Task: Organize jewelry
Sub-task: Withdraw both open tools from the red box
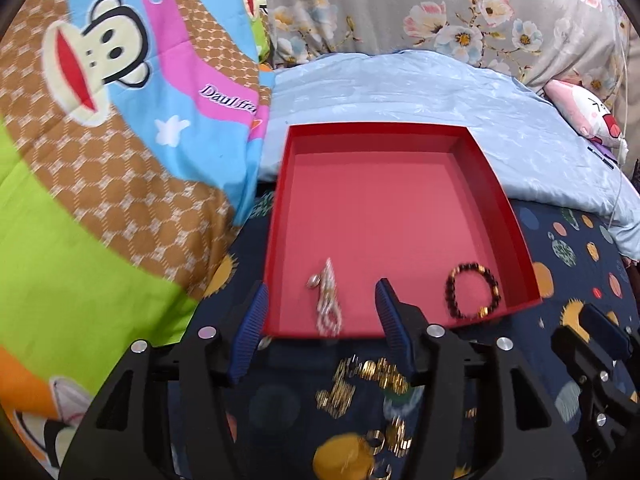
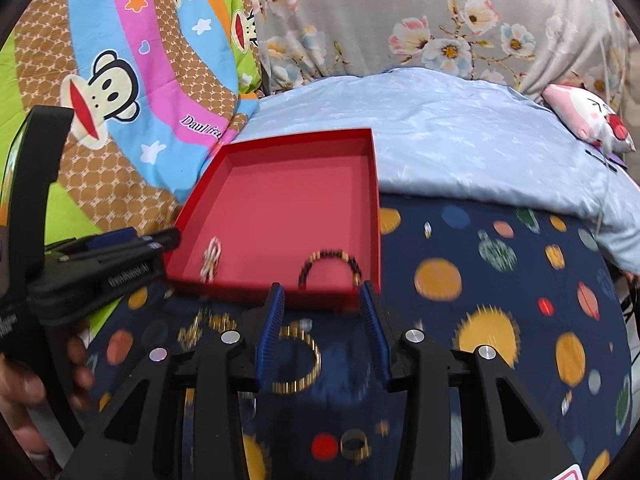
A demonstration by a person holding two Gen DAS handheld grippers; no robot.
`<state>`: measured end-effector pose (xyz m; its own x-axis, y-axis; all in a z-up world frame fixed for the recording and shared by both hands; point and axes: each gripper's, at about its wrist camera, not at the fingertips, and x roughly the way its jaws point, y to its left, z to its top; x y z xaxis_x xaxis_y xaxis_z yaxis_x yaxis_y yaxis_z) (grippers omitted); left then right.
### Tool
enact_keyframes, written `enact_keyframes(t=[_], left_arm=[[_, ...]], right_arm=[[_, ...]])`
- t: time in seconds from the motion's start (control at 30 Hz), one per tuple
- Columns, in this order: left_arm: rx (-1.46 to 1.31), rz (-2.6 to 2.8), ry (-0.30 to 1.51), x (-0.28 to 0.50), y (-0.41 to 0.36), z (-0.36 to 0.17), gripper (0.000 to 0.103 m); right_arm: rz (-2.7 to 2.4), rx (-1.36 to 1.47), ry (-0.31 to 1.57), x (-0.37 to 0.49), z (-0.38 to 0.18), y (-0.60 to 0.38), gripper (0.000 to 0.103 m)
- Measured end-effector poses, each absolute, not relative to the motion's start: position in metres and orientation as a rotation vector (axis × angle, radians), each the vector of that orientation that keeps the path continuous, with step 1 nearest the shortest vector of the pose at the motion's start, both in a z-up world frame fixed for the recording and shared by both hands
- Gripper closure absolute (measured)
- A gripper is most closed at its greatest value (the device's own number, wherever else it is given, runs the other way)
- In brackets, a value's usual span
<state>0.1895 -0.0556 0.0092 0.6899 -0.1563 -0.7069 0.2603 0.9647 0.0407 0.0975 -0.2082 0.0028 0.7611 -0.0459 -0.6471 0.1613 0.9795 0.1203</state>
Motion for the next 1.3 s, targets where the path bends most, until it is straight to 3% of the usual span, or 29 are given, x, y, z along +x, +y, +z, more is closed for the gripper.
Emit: enact_keyframes(t=[0.5,1.3], left_arm=[[0.073,-0.225,0.891,0.107,-0.011,-0.027,0.049],[0.087,-0.234,0.967,0.061,0.003,-0.06,0.049]], right_arm=[[-0.121,0.203,0.8,0.01,-0.034,-0.193,0.064],[-0.151,0.246,0.866,-0.019,-0.064,-0.198,0.064]])
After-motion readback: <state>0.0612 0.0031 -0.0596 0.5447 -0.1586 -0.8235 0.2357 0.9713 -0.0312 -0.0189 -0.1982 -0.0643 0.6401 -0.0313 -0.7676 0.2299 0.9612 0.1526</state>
